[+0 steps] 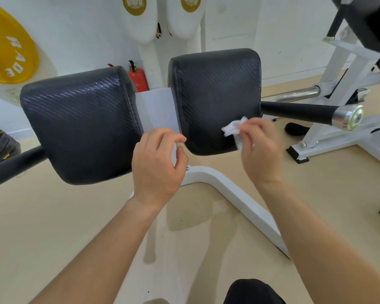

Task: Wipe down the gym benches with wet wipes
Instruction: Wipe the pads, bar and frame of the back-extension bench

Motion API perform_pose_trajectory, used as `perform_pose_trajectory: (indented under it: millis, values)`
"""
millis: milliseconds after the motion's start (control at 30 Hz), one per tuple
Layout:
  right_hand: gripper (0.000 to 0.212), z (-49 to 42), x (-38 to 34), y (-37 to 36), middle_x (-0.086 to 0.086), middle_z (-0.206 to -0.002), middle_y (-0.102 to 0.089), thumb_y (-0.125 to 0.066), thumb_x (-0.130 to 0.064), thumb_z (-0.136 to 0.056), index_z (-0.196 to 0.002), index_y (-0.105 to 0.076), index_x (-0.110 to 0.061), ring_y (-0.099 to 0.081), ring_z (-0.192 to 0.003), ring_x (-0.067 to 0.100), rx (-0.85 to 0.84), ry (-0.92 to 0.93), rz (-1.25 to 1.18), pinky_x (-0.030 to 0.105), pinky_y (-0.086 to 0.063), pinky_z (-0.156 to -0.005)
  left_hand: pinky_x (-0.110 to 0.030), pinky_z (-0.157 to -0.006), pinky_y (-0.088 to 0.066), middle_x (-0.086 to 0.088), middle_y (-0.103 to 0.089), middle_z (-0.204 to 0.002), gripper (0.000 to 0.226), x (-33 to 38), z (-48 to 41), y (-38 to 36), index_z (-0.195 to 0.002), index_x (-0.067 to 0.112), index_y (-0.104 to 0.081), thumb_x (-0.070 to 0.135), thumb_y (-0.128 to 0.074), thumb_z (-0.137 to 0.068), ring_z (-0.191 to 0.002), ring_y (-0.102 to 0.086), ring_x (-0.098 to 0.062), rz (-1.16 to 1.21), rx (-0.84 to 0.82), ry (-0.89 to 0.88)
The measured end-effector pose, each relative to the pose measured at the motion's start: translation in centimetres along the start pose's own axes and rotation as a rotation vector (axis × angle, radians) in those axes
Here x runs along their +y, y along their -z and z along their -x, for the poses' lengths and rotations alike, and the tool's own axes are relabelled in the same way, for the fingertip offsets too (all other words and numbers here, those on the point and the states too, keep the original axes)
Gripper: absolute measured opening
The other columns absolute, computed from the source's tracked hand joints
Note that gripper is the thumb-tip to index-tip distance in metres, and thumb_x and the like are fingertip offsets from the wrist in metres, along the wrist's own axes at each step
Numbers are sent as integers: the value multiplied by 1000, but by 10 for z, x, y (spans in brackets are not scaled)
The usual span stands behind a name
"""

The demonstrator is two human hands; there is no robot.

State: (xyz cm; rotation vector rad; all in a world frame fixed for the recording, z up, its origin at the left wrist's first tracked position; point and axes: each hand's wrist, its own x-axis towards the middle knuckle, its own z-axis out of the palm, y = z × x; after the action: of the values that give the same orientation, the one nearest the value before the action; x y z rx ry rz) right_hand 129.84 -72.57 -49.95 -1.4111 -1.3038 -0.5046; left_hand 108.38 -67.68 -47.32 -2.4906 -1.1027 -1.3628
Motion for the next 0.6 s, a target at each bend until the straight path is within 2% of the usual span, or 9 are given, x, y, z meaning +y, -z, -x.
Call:
perform_pose_trajectory:
  millis: [67, 100, 167, 200, 267, 367, 500, 600]
  values:
    - [14, -5, 0, 0, 13, -99, -63, -58, -3, -95, -94, -72, 0, -60, -89, 25, 51, -41, 19, 23, -49, -87, -41, -72, -51, -4, -68, -100, 16, 1, 1, 0, -99, 12, -71, 16, -58, -89, -91, -60, -20, 11, 1, 10]
    - [14, 4, -9, -5, 11, -100, -63, -58, -1, -94, -96, -71, -5, -59, -91, 23, 41, -43, 4, 28, -50, -88, -40, -73, -51, -4, -68, -100, 16, 1, 2, 0, -98, 12, -71, 15, -58, -89, -91, -59, -20, 18, 1, 18]
    - [20, 30, -31, -22, 8, -102, -63, -60, 6, -90, -98, -72, -8, -61, -93, 24, -66, 28, -49, 34, -53, -88, -40, -73, -50, -3, -68, -100, 16, 1, 3, 1, -98, 12, -71, 14, -58, -88, -91, -59, -20, 26, -2, 25]
    - [20, 41, -40, -29, 9, -101, -63, -62, 9, -88, -97, -72, -5, -61, -91, 26, -140, 75, -44, 37, -55, -81, -39, -73, -50, -4, -67, -100, 17, 1, 3, 2, -98, 12, -70, 14, -57, -88, -91, -59, -20, 23, -7, 19]
    - [15, 53, -47, -38, 12, -97, -63, -67, 13, -84, -93, -70, 2, -58, -85, 27, -251, 159, -3, 38, -55, -68, -37, -72, -51, -5, -68, -99, 18, -1, -1, 6, -98, 11, -70, 17, -55, -90, -90, -60, -21, -1, -10, -4]
    - [13, 40, -45, -39, 14, -95, -63, -68, 15, -82, -90, -69, 5, -58, -82, 28, -269, 209, -2, 38, -53, -62, -40, -71, -51, -6, -68, -99, 14, -7, -8, 12, -97, 11, -70, 16, -58, -90, -88, -59, -22, -24, 7, -7]
    - [12, 32, -29, -24, 13, -98, -64, -65, 11, -86, -92, -71, 2, -60, -85, 28, -255, 150, 8, 34, -53, -71, -39, -71, -50, -6, -67, -99, 12, -8, -11, 12, -97, 11, -70, 15, -60, -90, -88, -58, -21, -16, 27, 11]
    - [20, 34, -6, -4, 9, -107, -62, -60, 6, -89, -101, -71, -5, -57, -96, 22, -256, -56, 77, 31, -49, -81, -43, -69, -49, -4, -67, -99, 13, -4, -10, 9, -98, 12, -69, 13, -60, -89, -88, -58, -22, 7, 1, -5]
